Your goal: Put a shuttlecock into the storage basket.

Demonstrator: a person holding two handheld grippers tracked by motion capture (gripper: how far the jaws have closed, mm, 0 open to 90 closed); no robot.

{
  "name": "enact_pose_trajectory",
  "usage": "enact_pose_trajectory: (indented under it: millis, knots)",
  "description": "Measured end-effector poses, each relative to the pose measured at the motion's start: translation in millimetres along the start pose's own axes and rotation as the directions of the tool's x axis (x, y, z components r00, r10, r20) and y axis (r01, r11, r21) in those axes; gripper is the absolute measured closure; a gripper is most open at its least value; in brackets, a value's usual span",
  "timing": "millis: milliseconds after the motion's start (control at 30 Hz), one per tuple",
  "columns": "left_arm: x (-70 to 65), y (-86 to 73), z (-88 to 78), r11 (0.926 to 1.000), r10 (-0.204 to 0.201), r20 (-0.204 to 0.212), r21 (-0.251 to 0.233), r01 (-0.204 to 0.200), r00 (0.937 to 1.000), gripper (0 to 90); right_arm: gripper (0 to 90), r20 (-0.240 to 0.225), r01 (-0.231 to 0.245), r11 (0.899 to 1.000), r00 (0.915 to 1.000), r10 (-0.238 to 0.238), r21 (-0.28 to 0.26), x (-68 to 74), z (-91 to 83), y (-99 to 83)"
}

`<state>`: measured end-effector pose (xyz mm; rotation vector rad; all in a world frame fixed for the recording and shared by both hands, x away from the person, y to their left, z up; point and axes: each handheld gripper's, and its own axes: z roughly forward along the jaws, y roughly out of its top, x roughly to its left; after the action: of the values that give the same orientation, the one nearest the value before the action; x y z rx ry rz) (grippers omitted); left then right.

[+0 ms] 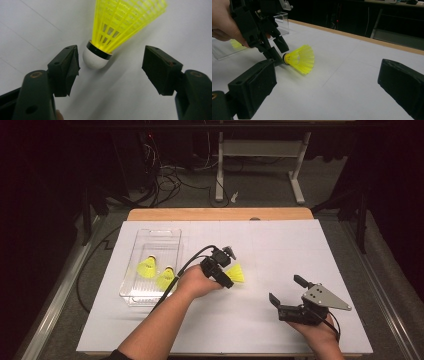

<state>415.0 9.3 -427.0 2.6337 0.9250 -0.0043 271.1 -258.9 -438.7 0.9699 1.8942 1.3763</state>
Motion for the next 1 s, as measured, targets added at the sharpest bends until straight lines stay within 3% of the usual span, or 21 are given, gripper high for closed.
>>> enact_pose_trajectory:
  millis: [500, 1000]
  knots:
    - [5.8, 0.8, 9.5, 0.9999, -0.013, 0.011, 0.004, 0.013, 0.9999, 47.5, 2.4, 0.000, 0.001, 1.000, 1.0000, -0.001, -0.003, -0.9, -0.8, 0.3]
    - [4.5, 0.2, 10.4, 0.9998, 0.012, -0.009, 0.017, -0.012, 0.9999, 55.5, 2.4, 0.000, -0.002, 1.000, 1.0000, 0.002, -0.005, -1.1, -0.8, 0.3]
